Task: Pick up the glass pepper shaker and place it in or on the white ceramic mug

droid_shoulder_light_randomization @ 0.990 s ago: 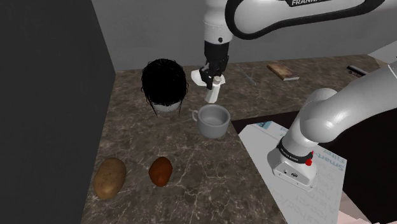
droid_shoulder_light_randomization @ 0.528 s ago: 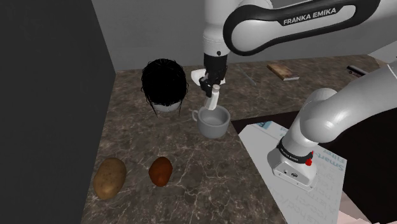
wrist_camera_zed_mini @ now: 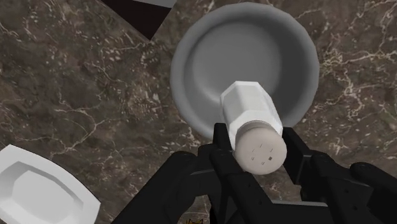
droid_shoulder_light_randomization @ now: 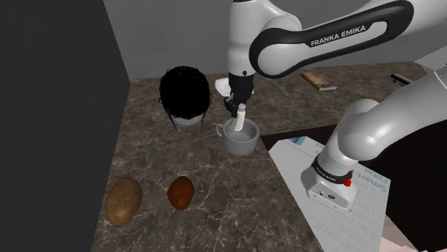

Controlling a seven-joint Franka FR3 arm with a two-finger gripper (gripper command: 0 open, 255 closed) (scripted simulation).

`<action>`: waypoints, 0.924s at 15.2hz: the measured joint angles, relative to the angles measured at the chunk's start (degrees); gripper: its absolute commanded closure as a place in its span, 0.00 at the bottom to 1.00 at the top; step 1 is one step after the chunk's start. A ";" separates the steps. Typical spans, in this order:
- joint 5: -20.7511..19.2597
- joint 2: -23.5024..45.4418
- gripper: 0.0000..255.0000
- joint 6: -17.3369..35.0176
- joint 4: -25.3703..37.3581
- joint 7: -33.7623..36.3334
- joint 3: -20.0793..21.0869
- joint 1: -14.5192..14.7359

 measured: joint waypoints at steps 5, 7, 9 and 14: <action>0.01 0.05 1.00 0.20 -0.13 0.04 0.04 0.01; 0.01 0.05 0.00 0.21 -0.13 0.04 0.04 0.01; 0.01 0.05 0.00 0.21 -0.13 0.04 0.04 0.01; -0.06 -0.37 0.00 -2.27 1.99 -0.02 -0.19 0.00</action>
